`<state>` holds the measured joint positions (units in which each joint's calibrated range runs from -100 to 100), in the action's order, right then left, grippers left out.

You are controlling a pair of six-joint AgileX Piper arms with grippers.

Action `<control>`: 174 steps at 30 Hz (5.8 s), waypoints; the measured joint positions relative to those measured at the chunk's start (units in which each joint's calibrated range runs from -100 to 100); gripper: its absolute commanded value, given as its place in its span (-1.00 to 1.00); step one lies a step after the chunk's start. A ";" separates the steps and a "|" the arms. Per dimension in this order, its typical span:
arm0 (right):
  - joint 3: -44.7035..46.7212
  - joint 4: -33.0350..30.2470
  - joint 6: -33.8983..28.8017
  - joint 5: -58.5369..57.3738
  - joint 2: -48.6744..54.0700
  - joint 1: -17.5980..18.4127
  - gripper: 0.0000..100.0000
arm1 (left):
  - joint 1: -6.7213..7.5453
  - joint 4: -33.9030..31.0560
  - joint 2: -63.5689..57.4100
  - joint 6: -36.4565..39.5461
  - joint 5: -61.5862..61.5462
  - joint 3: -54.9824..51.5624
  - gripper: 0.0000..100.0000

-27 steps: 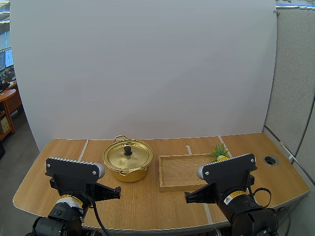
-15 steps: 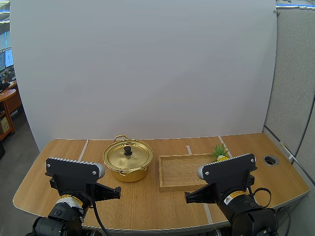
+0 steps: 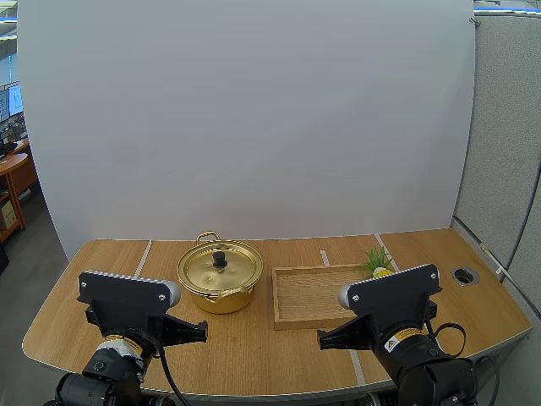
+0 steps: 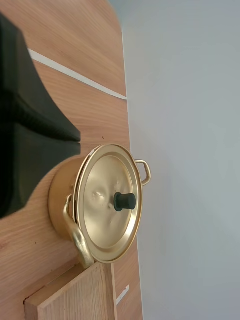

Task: Open the pot, put the pineapple inside, and close it

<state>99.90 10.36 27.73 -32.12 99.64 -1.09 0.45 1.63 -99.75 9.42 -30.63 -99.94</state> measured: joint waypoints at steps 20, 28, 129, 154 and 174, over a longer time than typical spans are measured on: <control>-19.26 0.13 0.00 -0.14 0.14 0.00 -1.00 | 0.00 0.00 -0.12 0.00 -10.00 21.56 -1.00; -31.54 0.24 0.00 -15.38 0.26 0.00 -1.00 | 0.00 0.00 -0.25 0.00 -23.24 33.83 -1.00; -38.08 -3.58 -7.87 -67.88 -11.26 0.00 1.00 | 0.00 -0.21 19.85 -7.85 -57.36 44.23 1.00; -38.08 -3.58 -7.87 -67.88 -11.26 0.00 1.00 | 0.00 0.03 20.10 -18.87 -57.99 44.23 1.00; -38.08 -3.58 -7.87 -67.88 -11.26 0.00 1.00 | 0.00 9.09 52.38 -34.15 -58.00 55.97 1.00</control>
<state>61.81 6.78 19.86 -100.00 88.37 -1.09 0.45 10.71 -47.37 -24.74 -88.64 -43.97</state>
